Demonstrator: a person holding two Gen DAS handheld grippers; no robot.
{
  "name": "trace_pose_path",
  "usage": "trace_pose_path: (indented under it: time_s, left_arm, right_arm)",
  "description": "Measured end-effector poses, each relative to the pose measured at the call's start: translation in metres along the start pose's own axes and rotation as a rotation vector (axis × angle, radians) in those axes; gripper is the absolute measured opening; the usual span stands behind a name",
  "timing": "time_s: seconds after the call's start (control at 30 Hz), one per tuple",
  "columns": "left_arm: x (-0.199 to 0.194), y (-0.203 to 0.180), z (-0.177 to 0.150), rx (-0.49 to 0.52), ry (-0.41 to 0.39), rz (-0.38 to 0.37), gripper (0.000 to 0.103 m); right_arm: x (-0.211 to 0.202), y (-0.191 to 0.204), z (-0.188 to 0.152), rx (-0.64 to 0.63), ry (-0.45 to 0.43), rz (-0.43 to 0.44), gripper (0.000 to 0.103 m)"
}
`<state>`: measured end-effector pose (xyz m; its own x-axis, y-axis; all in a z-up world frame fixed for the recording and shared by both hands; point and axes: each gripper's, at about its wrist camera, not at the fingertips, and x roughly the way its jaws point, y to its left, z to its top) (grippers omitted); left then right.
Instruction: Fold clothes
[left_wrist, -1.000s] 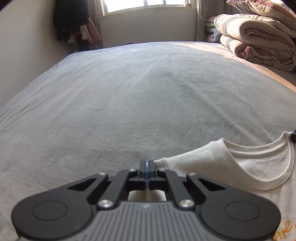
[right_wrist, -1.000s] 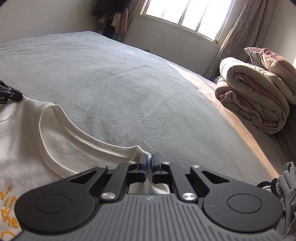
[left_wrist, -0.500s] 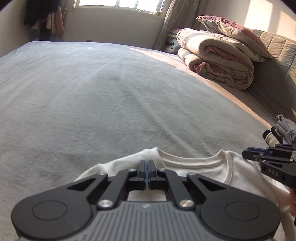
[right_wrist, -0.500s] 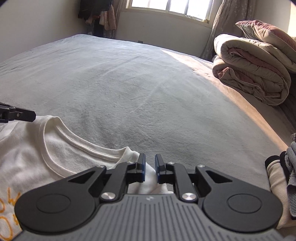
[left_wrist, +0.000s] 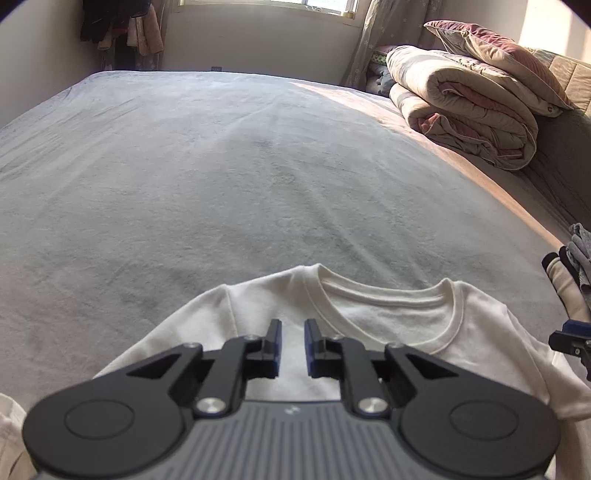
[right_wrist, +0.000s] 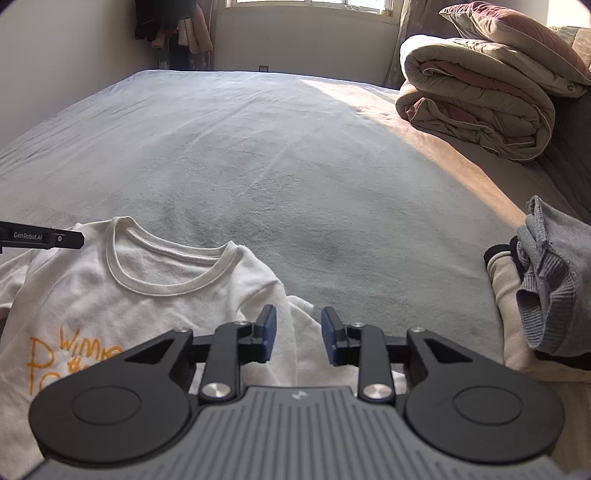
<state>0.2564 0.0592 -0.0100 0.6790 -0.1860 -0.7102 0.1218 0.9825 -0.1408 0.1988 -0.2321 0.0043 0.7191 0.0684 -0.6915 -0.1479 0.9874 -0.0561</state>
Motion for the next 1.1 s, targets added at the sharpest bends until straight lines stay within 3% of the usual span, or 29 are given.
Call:
trace_pose_path:
  time_s: [0.07,0.17,0.37,0.53,0.67,0.8,0.93,1.03,1.1]
  left_arm:
    - [-0.018,0.000,-0.008,0.016,0.002,0.001,0.028]
    - [-0.044,0.004,-0.022,0.027,0.002,0.005,0.030]
    - [-0.076,0.031,-0.049,-0.052,0.030,0.029,0.037]
    - [-0.087,0.074,-0.079,-0.263,0.021,0.004,0.044]
    - [-0.076,0.101,-0.107,-0.407,-0.020,-0.094,0.054]
    - [-0.069,0.108,-0.106,-0.518,-0.063,-0.114,0.060]
    - [-0.059,0.108,-0.103,-0.568,-0.130,-0.063,0.056]
    - [-0.052,0.108,-0.103,-0.601,-0.147,-0.009,0.037]
    - [-0.052,0.104,-0.100,-0.589,-0.138,0.031,0.026]
  right_arm:
    - [-0.012,0.001,-0.007,0.001,0.008,0.007,0.038]
    - [-0.029,0.002,-0.018,0.023,0.015,0.019,0.038]
    - [-0.051,-0.007,-0.040,0.093,0.024,0.020,0.038]
    - [-0.060,-0.026,-0.063,0.207,0.021,0.026,0.039]
    - [-0.065,-0.047,-0.087,0.331,-0.048,0.064,0.051]
    - [-0.061,-0.051,-0.087,0.344,-0.012,0.068,0.054]
    - [-0.053,-0.045,-0.090,0.292,0.029,0.034,0.057]
    - [-0.036,-0.037,-0.097,0.226,0.074,-0.073,0.057]
    - [-0.027,-0.037,-0.101,0.212,0.053,-0.127,0.057]
